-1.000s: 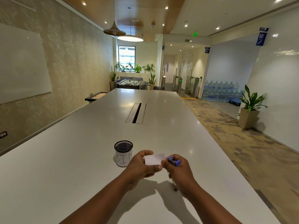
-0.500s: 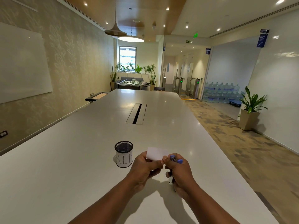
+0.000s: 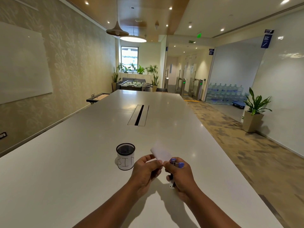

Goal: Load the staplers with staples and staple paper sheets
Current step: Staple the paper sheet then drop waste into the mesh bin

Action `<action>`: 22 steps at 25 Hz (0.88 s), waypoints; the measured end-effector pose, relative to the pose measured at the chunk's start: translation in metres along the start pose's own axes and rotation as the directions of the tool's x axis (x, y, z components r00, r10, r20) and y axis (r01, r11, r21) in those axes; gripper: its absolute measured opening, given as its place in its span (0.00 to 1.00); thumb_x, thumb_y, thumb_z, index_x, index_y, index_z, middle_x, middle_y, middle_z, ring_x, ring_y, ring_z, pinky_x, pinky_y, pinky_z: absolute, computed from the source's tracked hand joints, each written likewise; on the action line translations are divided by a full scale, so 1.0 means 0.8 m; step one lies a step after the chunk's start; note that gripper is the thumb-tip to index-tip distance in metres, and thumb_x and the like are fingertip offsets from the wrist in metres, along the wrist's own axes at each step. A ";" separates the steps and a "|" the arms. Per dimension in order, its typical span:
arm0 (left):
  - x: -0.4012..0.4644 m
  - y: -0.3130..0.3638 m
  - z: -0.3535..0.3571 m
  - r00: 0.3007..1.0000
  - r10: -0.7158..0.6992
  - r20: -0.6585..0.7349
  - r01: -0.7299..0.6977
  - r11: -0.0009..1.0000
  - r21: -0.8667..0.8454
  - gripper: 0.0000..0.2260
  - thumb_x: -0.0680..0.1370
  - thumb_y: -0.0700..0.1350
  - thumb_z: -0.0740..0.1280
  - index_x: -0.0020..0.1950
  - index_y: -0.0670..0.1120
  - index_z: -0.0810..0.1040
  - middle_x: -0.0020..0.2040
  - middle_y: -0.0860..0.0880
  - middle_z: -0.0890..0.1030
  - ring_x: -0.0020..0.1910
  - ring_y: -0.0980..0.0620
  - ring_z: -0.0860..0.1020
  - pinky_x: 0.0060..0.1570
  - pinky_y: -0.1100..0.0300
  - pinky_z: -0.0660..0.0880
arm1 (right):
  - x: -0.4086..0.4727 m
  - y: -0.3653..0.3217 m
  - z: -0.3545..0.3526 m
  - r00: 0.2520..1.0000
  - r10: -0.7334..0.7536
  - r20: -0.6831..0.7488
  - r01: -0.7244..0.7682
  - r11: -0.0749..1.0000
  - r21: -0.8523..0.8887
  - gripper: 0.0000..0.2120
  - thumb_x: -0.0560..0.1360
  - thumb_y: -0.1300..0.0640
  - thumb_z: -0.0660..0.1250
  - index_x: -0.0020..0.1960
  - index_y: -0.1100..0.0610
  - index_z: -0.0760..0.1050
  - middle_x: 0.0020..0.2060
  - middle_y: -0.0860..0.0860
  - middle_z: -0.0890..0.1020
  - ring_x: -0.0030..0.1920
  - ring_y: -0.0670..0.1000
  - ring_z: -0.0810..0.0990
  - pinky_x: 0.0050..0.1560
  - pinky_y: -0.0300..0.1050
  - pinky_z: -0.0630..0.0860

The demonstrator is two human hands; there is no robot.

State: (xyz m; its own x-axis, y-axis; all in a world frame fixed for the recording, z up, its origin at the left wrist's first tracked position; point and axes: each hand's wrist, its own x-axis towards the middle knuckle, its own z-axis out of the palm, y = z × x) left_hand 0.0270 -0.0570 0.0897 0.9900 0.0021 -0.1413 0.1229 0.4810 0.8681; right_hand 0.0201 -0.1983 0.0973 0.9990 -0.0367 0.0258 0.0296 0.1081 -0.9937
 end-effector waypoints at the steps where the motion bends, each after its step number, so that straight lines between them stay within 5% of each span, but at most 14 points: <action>1: 0.000 0.000 -0.001 1.000 0.000 0.016 -0.001 0.999 0.036 0.14 0.75 0.33 0.74 0.59 0.37 0.80 0.42 0.41 0.85 0.36 0.49 0.80 0.42 0.58 0.81 | -0.001 0.000 0.000 1.000 -0.006 -0.010 0.006 1.000 -0.002 0.04 0.76 0.64 0.71 0.44 0.62 0.77 0.33 0.55 0.77 0.32 0.53 0.73 0.28 0.42 0.71; 8: -0.001 0.006 -0.001 0.998 -0.036 0.050 0.028 0.987 0.156 0.08 0.76 0.32 0.72 0.54 0.36 0.83 0.44 0.39 0.84 0.38 0.49 0.80 0.46 0.56 0.80 | -0.005 0.004 -0.003 0.999 -0.040 -0.005 0.040 0.999 0.002 0.06 0.75 0.65 0.71 0.48 0.68 0.77 0.33 0.55 0.78 0.33 0.51 0.74 0.31 0.43 0.73; 14: 0.012 0.020 -0.010 0.999 -0.024 -0.044 0.020 0.996 -0.086 0.07 0.74 0.27 0.69 0.49 0.35 0.81 0.36 0.41 0.82 0.31 0.49 0.78 0.33 0.61 0.80 | -0.008 0.006 -0.004 0.998 -0.066 -0.007 0.066 0.998 -0.011 0.04 0.76 0.67 0.70 0.43 0.64 0.76 0.30 0.53 0.78 0.28 0.51 0.70 0.32 0.45 0.71; 22: 0.026 0.039 -0.026 0.980 0.034 -0.197 -0.076 0.975 -0.209 0.07 0.77 0.31 0.70 0.50 0.41 0.79 0.37 0.45 0.82 0.37 0.51 0.80 0.36 0.62 0.80 | -0.007 0.016 -0.008 0.998 0.028 -0.051 -0.024 0.997 0.074 0.02 0.75 0.66 0.70 0.46 0.64 0.78 0.35 0.55 0.79 0.28 0.50 0.70 0.31 0.46 0.69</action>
State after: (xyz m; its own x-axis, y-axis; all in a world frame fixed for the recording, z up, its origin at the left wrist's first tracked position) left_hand 0.0500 -0.0240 0.1043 0.9603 0.1917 -0.2025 0.0295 0.6522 0.7575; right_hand 0.0149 -0.2033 0.0834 0.9964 -0.0843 -0.0074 0.0081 0.1822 -0.9832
